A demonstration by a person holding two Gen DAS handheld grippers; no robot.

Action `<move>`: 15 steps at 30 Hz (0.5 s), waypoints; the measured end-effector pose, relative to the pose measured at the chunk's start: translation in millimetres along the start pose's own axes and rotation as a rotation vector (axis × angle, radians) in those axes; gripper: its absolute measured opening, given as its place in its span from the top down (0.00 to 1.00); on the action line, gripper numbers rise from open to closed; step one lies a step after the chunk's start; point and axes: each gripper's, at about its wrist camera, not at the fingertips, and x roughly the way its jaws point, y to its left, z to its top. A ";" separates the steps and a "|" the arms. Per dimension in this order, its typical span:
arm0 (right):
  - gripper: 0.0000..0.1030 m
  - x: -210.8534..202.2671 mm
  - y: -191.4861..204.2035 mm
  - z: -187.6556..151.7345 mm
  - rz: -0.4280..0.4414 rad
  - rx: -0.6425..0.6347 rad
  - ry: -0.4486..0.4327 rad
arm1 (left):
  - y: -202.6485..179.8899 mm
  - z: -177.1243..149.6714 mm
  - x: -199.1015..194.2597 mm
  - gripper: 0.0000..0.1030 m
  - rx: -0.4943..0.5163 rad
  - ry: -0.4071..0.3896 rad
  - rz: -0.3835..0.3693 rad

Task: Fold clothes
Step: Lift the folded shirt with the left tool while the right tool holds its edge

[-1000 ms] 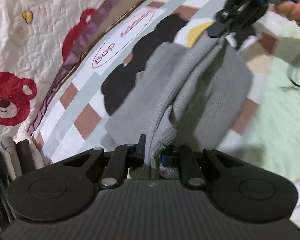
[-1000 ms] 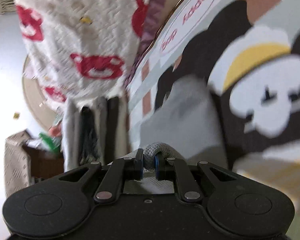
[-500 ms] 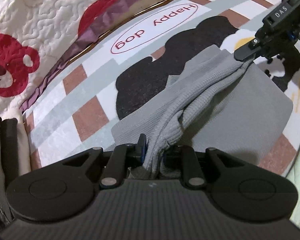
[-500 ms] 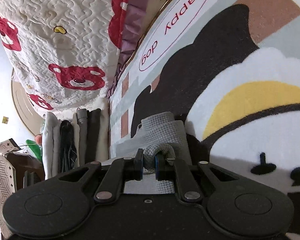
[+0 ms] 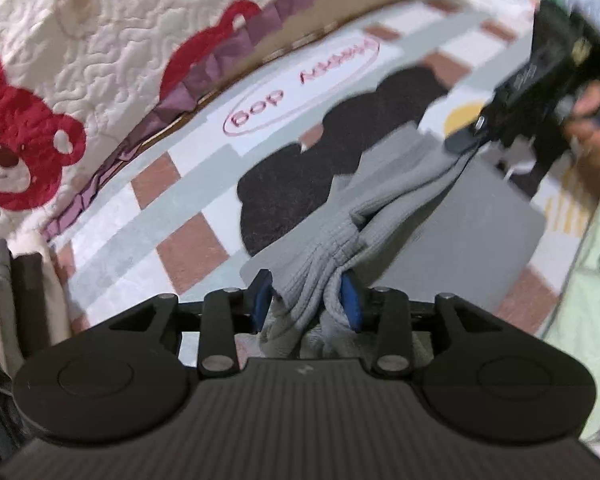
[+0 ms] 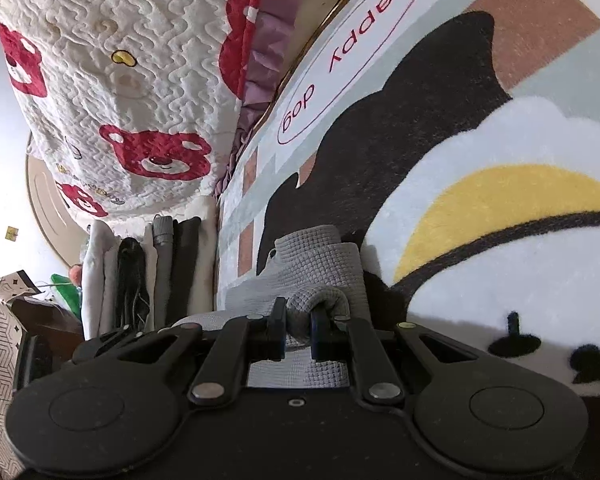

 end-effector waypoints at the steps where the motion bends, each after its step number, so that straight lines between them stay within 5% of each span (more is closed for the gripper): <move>1: 0.86 0.3 -1.1 0.2 0.001 0.001 0.000 | -0.5 -3.6 -5.7 0.56 -0.022 -0.026 -0.017; 10: 0.86 2.5 -3.1 0.7 0.014 0.003 0.000 | -28.6 -53.2 -4.0 0.34 -0.178 -0.079 0.001; 13: 0.86 2.7 2.4 1.2 0.002 -0.037 0.006 | -25.0 -61.5 15.4 0.37 -0.260 -0.069 0.107; 15: 0.86 3.0 6.2 1.5 -0.006 -0.065 0.008 | -11.4 -65.9 25.3 0.47 -0.355 -0.093 0.159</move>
